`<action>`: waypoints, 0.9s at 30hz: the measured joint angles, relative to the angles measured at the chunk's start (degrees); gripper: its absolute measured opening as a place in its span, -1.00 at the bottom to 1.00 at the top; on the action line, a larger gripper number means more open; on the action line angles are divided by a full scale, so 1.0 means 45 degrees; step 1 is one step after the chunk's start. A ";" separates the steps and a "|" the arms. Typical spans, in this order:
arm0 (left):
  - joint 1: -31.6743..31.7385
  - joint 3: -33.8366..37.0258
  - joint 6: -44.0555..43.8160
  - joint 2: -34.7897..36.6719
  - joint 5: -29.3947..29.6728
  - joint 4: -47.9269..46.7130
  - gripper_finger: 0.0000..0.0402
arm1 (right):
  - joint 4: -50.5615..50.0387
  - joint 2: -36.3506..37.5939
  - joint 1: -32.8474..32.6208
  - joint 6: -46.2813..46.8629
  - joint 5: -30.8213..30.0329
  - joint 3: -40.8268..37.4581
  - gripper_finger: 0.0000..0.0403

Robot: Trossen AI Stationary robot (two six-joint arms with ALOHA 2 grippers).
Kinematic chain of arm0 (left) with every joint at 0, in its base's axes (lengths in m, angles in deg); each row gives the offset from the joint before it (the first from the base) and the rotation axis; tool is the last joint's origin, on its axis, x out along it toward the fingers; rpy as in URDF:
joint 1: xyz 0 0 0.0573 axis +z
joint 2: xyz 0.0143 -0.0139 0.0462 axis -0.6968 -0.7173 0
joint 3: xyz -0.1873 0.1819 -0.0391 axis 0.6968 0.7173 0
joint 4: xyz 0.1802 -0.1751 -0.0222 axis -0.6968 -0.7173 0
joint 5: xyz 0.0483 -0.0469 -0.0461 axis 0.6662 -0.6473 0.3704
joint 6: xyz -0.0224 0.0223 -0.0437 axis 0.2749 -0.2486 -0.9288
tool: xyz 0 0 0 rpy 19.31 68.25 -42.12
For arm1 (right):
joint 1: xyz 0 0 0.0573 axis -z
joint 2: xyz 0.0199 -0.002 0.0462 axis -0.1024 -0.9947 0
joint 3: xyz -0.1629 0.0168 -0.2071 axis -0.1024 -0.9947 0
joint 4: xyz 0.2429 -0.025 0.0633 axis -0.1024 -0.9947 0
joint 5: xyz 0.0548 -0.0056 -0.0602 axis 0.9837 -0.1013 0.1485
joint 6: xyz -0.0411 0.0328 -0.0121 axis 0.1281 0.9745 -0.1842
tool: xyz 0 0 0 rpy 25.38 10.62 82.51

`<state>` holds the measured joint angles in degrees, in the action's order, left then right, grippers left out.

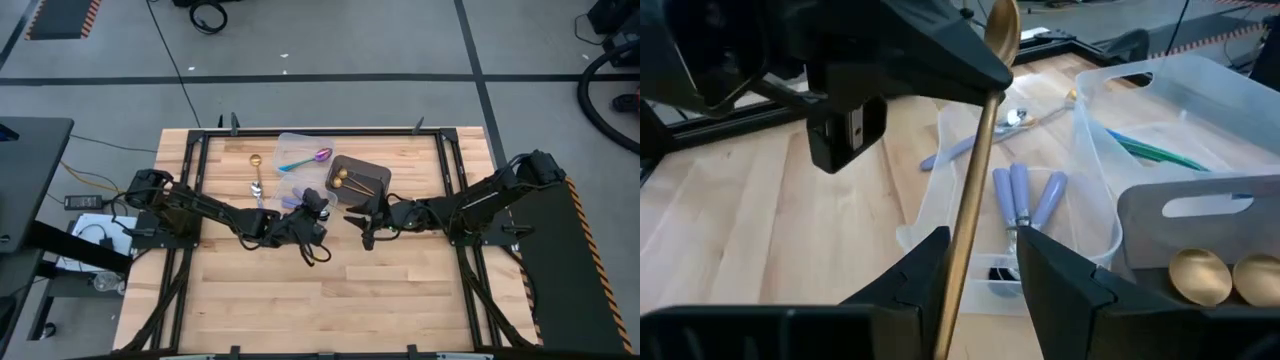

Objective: Sort silverware by color (type)
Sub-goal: Put the gold spoon into the black bin

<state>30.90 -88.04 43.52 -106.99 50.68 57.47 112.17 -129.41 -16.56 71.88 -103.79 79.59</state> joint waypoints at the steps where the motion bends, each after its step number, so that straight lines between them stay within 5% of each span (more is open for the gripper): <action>1: 0.0004 0.0000 0.0064 0.0000 0.0004 0.0073 -0.93 | 0.0031 0.0000 0.0002 -0.0051 -0.0002 0.0000 -0.38; 21: -0.0006 0.0005 0.0954 0.0000 -0.0001 0.0199 -0.93 | 0.0554 0.0000 0.0012 0.0232 -0.0056 -0.0019 -0.89; 27: -0.0006 0.0015 0.0973 -0.0005 -0.0093 0.0199 -0.93 | 0.0288 0.0010 0.0007 0.0460 0.0008 -0.0019 -0.89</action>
<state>30.87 -87.97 47.90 -107.01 50.27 58.37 113.46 -129.37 -16.53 73.95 -103.75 79.51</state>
